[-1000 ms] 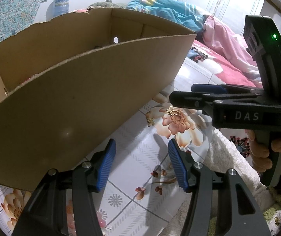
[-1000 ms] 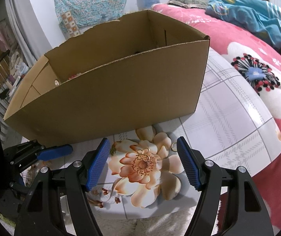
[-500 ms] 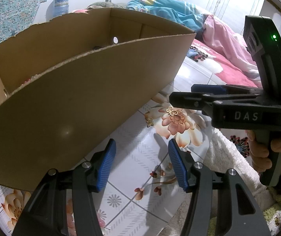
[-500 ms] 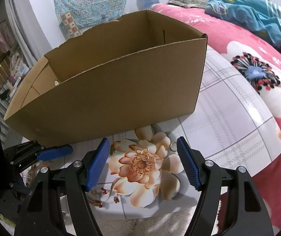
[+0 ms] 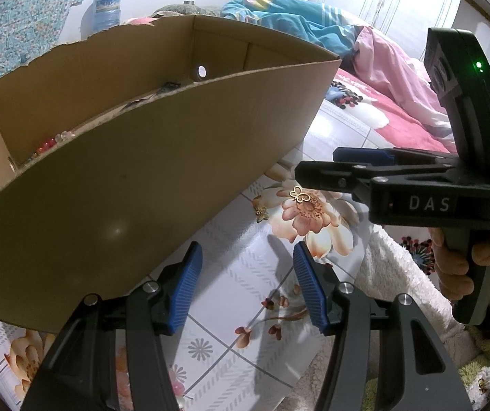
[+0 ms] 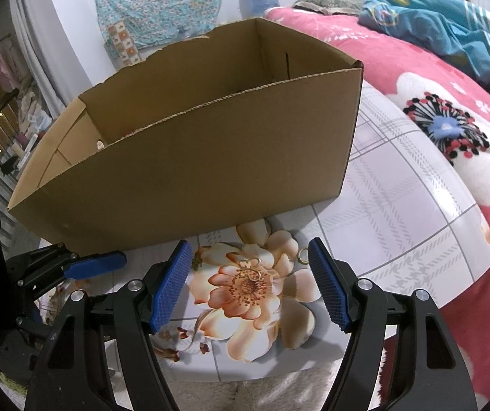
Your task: Organize jewelry
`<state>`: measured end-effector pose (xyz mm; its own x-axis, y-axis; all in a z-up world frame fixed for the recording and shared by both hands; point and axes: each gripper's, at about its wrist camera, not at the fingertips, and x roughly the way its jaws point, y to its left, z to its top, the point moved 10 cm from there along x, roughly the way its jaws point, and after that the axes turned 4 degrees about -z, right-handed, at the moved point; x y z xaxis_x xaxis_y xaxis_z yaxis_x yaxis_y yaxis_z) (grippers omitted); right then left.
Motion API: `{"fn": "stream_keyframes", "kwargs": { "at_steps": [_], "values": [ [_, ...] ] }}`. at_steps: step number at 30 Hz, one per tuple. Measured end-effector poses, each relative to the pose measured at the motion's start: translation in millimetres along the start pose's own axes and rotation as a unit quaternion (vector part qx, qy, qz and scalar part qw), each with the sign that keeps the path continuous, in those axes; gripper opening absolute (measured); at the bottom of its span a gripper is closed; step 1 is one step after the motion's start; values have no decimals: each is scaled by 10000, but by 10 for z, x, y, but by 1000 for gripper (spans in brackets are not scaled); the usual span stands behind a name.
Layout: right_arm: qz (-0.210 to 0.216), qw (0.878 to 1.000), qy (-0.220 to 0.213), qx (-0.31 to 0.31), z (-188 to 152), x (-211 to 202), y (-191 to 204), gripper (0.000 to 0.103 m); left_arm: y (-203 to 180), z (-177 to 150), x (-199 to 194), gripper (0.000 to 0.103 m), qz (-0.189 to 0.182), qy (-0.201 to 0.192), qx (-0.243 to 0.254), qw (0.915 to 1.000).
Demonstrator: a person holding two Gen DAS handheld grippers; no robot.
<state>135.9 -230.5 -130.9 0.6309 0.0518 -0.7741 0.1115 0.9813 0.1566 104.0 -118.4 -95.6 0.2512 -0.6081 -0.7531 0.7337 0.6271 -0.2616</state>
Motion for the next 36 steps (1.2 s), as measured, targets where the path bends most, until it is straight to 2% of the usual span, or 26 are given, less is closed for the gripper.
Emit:
{"fn": "stream_keyframes", "kwargs": {
  "at_steps": [10, 19, 22, 24, 26, 33, 36],
  "values": [
    [78, 9997, -210, -28, 44, -79, -101, 67, 10, 5, 9, 54, 79, -4, -55, 10000],
    [378, 9978, -538, -18, 88, -251, -314, 67, -100, 118, -36, 54, 86, -352, -7, 9993],
    [498, 9972, -526, -173, 7, -246, -289, 67, -143, 171, -14, 54, 140, -442, 83, 9989],
    [561, 9969, -487, -272, -33, -214, -255, 63, -155, 202, 27, 54, 221, -440, 143, 9987],
    [609, 9966, -451, -321, -80, -186, -250, 59, -176, 220, 76, 50, 289, -411, 210, 9985],
    [882, 9953, -313, -265, -234, -118, -345, 52, -219, 275, 310, 22, 562, -137, 427, 9974],
    [1017, 9941, -280, -252, -267, -113, -367, 50, -218, 264, 407, 19, 792, 20, 576, 9952]
  ]
}}
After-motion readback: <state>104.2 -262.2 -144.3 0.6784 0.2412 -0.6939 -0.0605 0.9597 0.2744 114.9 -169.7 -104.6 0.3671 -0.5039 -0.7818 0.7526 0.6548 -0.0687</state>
